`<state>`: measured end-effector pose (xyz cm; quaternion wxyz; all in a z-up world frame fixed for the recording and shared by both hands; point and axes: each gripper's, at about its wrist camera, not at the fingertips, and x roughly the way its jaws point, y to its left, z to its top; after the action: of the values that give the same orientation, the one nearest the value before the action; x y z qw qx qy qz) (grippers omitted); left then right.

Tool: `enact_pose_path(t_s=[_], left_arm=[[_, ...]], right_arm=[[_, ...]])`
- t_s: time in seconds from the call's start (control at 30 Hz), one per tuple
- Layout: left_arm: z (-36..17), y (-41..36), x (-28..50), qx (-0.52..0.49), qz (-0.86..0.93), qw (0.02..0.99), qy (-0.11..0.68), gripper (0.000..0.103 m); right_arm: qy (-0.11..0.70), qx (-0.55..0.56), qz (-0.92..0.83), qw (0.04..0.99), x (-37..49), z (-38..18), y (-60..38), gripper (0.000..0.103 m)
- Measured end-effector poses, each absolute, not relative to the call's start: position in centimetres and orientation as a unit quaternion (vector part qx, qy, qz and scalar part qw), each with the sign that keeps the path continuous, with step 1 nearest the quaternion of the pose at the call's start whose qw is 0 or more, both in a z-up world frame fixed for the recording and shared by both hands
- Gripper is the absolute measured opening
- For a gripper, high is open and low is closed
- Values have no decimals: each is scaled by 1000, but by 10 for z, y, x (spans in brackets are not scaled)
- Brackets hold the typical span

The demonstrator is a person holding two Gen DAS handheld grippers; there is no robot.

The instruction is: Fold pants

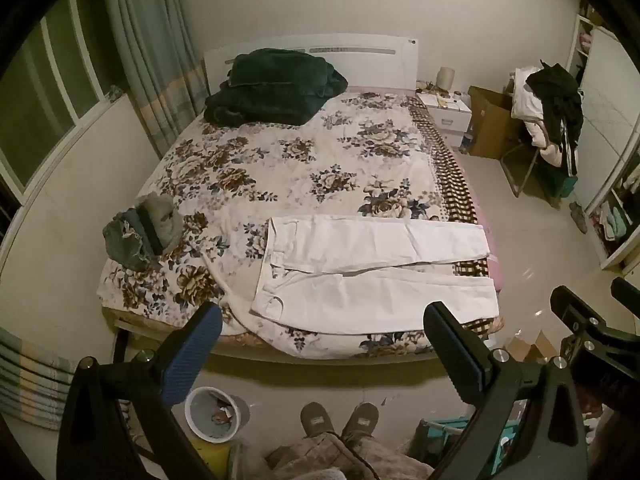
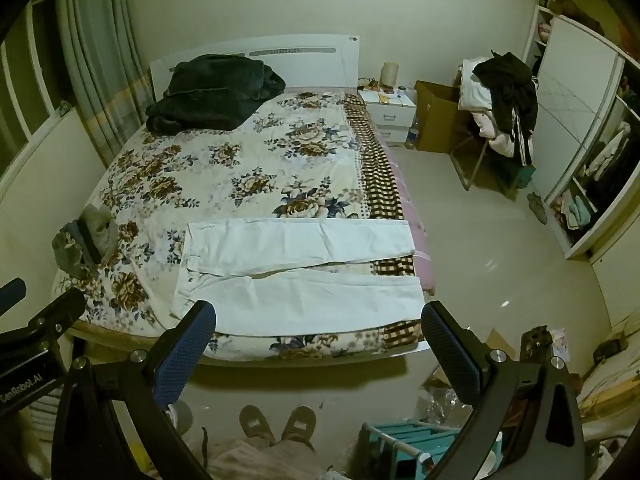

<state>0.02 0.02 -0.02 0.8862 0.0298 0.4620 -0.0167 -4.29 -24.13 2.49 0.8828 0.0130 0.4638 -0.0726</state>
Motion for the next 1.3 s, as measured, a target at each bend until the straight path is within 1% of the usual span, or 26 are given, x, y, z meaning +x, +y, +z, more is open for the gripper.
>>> enact_pose_path(t_s=[0.3,0.97,1.3], left_arm=[[0,0,0,28,-17,887,461,103],[0,0,0,28,-17,889,457,103],[13,-12,17,24,-20,888,459,103]], right_arm=[[464,9,-71,883,-38,36,-241,103],[463,7,-71,883,-37,38,-238,103],[464,9,-70,883,-35,39,-240,103]])
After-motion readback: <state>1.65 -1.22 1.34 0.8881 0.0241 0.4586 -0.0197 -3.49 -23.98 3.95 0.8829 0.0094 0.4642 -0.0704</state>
